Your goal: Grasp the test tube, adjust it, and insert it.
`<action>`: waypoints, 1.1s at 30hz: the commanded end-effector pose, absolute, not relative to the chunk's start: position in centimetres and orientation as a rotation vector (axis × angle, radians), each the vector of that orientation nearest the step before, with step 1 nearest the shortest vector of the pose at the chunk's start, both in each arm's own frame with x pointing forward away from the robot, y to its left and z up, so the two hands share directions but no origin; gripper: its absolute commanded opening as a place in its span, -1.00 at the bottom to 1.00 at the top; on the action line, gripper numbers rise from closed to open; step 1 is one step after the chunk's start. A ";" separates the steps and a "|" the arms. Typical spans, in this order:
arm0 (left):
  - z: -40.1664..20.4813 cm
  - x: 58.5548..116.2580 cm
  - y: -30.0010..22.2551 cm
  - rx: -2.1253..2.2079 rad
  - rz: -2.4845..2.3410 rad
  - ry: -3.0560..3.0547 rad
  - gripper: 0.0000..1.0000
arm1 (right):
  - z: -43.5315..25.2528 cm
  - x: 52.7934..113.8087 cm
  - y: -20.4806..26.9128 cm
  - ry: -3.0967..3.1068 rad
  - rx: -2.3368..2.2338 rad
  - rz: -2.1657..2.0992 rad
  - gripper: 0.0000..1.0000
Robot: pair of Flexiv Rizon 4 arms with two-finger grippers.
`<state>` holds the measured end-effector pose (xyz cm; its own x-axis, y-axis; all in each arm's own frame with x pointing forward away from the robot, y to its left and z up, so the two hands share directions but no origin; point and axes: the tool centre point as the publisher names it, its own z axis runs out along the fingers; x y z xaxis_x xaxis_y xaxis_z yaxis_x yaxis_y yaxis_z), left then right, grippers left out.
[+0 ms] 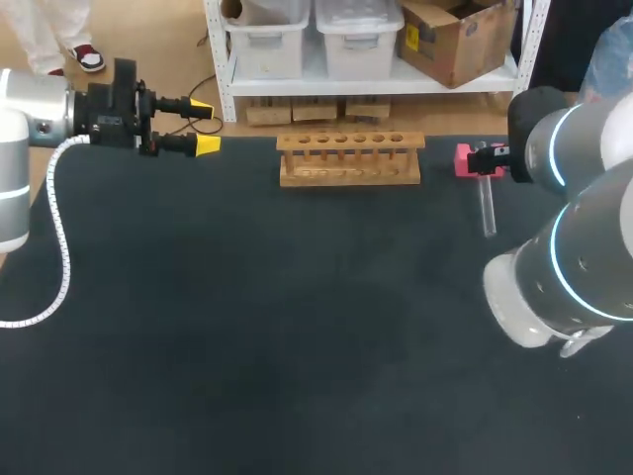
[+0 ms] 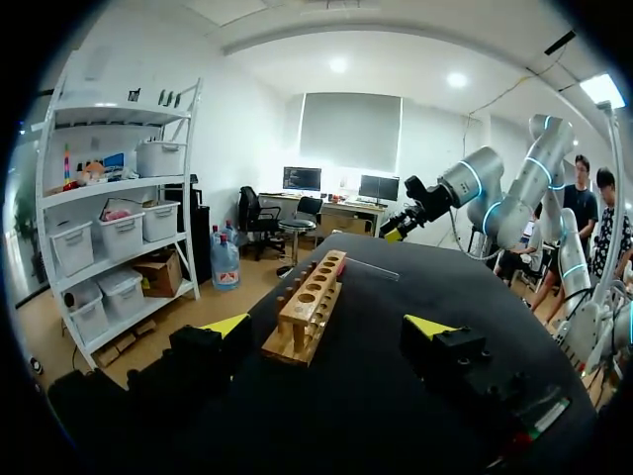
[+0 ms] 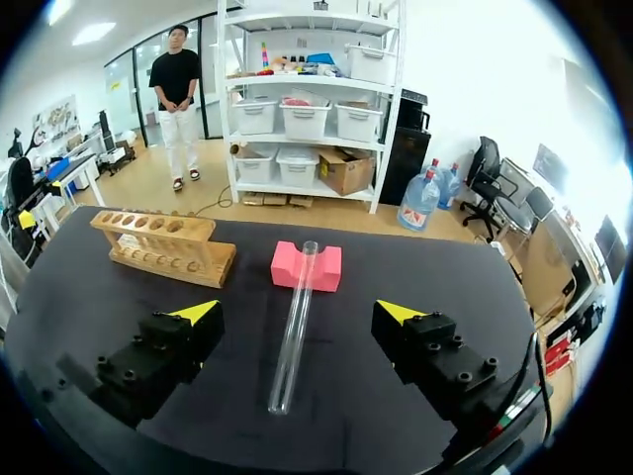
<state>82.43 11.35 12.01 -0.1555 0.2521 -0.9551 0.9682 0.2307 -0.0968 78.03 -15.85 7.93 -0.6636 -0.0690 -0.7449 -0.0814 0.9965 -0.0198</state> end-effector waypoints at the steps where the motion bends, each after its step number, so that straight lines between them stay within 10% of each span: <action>1: 11.9 82.3 11.4 1.168 -0.991 1.595 1.00 | 6.6 79.2 -16.1 2.294 -0.107 0.050 1.00; 33: 11.9 82.3 11.4 1.168 -0.991 1.595 1.00 | 0.2 81.6 -15.3 2.388 -0.073 0.111 0.93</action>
